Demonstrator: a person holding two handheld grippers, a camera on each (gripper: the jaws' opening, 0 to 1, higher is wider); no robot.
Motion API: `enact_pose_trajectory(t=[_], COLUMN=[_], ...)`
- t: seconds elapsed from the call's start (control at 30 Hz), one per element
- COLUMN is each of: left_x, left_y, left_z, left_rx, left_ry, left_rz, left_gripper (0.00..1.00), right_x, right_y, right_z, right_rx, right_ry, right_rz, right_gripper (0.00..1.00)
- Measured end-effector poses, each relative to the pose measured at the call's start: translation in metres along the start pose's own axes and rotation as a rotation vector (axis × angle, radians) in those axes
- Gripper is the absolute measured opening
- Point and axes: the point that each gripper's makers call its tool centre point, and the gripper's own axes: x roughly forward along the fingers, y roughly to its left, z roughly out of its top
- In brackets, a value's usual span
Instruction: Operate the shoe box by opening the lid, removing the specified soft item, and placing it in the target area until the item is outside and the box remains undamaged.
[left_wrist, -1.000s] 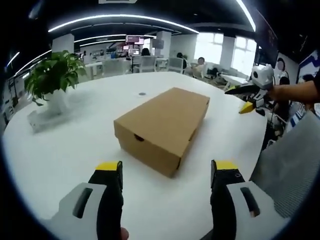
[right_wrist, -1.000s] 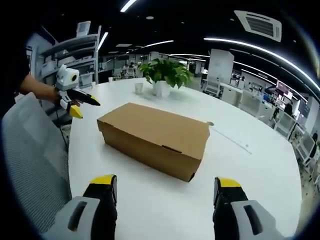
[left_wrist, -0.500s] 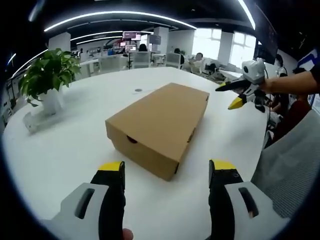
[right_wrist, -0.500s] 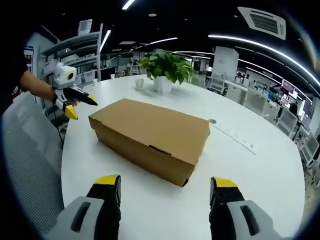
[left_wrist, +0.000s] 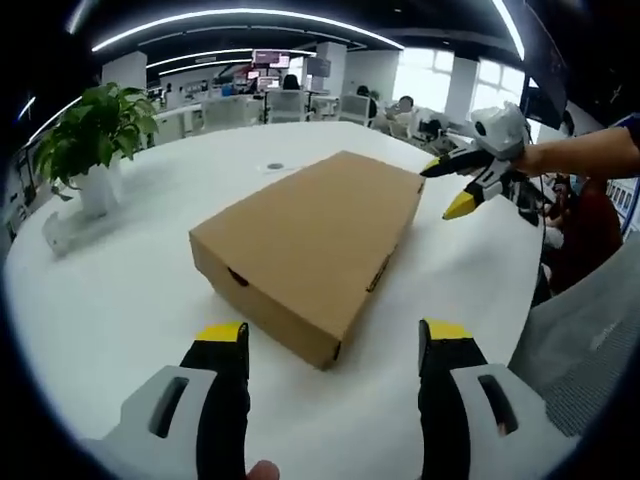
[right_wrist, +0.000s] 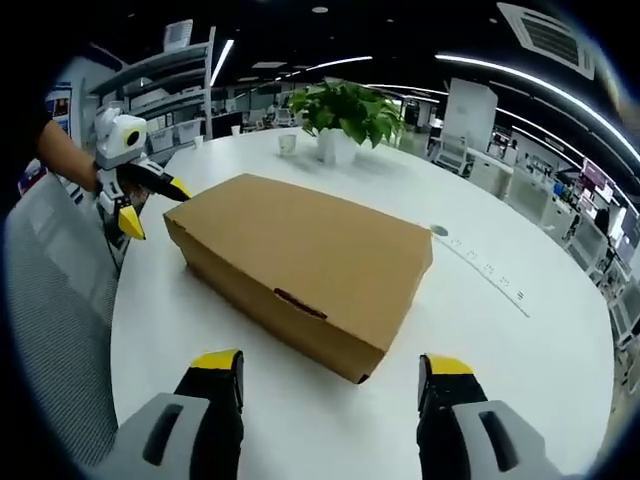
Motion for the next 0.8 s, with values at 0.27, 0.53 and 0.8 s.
enact_pose_trajectory(t=[0.27,0.53,0.8], left_x=[0.01,0.016,0.021], left_y=[0.006,0.007,0.007], left_z=[0.001,0.007,0.008], left_rx=[-0.035,-0.015,-0.026], left_ry=[0.002,-0.029,-0.034], left_rz=[0.072,0.103,0.127], left_gripper=[0.66,0.61,0.59], right_x=[0.012,0.02,0.022], right_y=[0.001,0.002,-0.006], right_z=[0.008,0.016,0.021], right_rx=[0.002,0.02,0.013], right_ry=[-0.012,-0.04,-0.058], right_rz=[0.033,0.044,0.033], right_gripper=[0.68,0.64,0.58])
